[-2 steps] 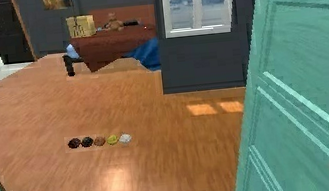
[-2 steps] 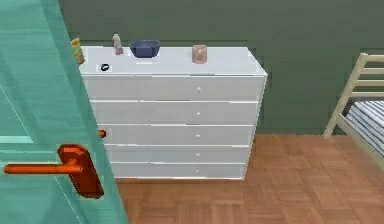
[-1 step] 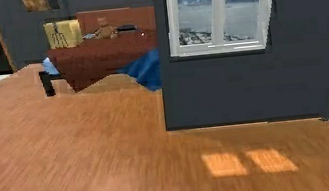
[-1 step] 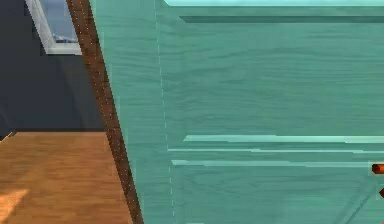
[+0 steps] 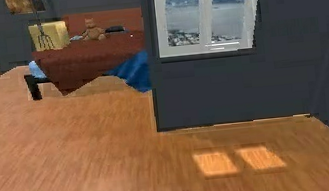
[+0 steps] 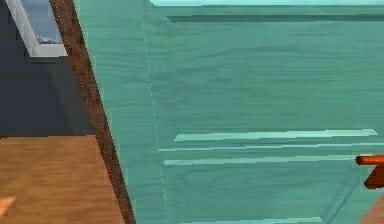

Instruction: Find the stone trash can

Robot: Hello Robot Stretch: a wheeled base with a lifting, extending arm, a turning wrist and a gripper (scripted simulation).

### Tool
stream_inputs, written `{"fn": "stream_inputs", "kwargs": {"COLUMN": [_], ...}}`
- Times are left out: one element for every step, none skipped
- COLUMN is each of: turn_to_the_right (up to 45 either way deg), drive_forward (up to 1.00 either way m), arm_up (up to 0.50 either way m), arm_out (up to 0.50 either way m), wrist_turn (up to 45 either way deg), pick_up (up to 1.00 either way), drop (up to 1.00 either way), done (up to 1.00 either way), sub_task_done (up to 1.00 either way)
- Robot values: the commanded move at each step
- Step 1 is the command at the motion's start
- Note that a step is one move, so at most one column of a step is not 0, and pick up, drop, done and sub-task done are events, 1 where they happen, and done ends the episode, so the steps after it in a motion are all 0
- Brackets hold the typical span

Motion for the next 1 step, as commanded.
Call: {"fn": "stream_inputs", "kwargs": {"turn_to_the_right": [0.0], "drive_forward": [0.9], "arm_up": [0.0], "arm_out": [0.0], "wrist_turn": [0.0], "pick_up": [0.0], "drop": [0.0], "done": [0.0], "sub_task_done": [0.0]}}
